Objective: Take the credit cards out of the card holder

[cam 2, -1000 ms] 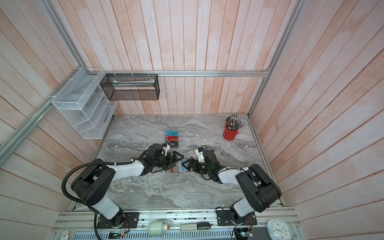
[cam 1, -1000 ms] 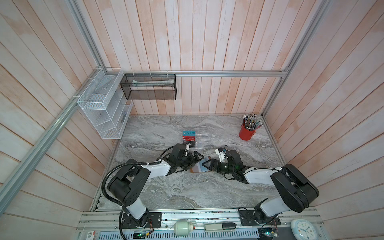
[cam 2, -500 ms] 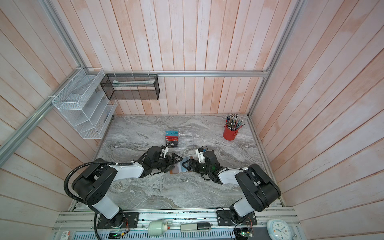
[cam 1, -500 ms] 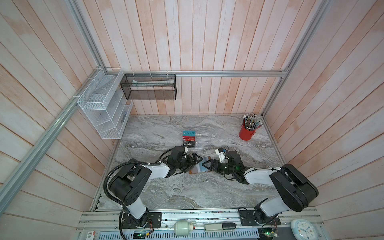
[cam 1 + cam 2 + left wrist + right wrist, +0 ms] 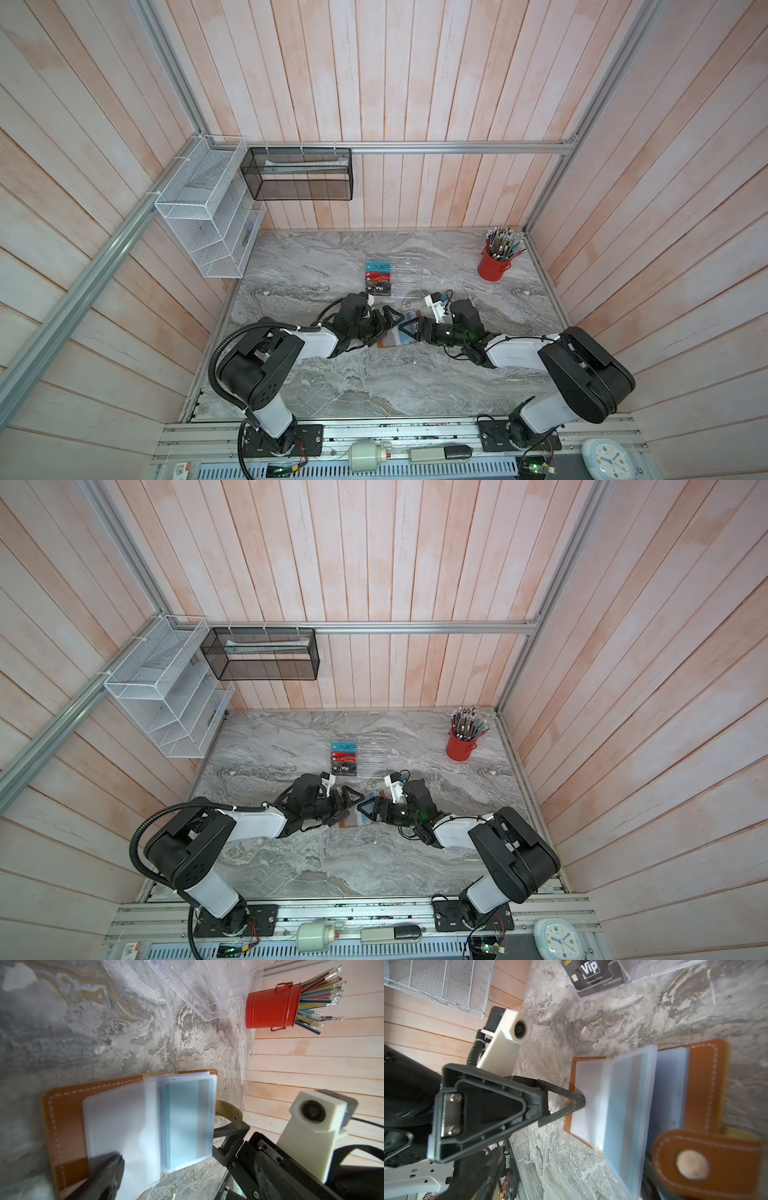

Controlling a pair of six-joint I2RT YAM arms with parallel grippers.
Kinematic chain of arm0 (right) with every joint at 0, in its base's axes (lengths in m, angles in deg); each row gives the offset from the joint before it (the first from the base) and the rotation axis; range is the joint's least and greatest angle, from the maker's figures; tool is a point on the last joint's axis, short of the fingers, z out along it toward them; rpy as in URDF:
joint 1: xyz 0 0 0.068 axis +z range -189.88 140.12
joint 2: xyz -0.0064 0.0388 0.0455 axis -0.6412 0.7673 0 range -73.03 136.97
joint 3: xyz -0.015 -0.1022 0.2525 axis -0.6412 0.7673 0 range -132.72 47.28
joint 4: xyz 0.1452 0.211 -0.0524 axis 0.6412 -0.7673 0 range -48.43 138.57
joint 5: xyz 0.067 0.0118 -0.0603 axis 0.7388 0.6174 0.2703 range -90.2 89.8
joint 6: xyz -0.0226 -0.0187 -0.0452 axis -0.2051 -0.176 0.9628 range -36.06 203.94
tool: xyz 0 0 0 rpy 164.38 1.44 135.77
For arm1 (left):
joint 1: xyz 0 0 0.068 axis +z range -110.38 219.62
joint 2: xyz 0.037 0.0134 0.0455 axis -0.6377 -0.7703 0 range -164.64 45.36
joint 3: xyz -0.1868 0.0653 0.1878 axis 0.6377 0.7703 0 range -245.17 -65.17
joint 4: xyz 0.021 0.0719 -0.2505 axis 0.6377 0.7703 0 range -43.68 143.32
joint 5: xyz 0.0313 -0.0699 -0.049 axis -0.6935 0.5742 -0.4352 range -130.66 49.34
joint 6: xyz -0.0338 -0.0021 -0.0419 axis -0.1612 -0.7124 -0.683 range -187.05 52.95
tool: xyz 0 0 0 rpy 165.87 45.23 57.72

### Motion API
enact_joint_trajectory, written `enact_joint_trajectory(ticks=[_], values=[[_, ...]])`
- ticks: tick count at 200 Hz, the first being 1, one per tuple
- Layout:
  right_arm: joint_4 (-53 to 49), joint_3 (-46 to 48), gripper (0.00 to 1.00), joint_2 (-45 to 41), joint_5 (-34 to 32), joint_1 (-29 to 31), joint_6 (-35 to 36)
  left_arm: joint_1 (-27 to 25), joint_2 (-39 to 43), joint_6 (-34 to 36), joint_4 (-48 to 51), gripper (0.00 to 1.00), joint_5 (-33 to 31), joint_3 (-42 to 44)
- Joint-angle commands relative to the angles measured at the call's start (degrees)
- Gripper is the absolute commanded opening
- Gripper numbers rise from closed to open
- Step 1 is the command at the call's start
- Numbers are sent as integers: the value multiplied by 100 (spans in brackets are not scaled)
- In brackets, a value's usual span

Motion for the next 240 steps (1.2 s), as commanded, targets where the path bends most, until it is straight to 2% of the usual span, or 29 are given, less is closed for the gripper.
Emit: enact_joint_trajectory(ticks=[1,72,122,150,240], values=[[398,-183,98,106,156,121,-89,90,-15,-144,-20,100,45,219],[859,-432,98,538,306,314,-316,349,316,-214,-63,100,190,357],[1667,-467,98,844,486,441,-734,405,288,-341,-300,100,305,472],[1656,-579,98,971,469,546,-732,461,224,-504,-550,100,406,580],[1880,-709,98,1406,434,748,-824,803,698,-532,-330,100,603,617]])
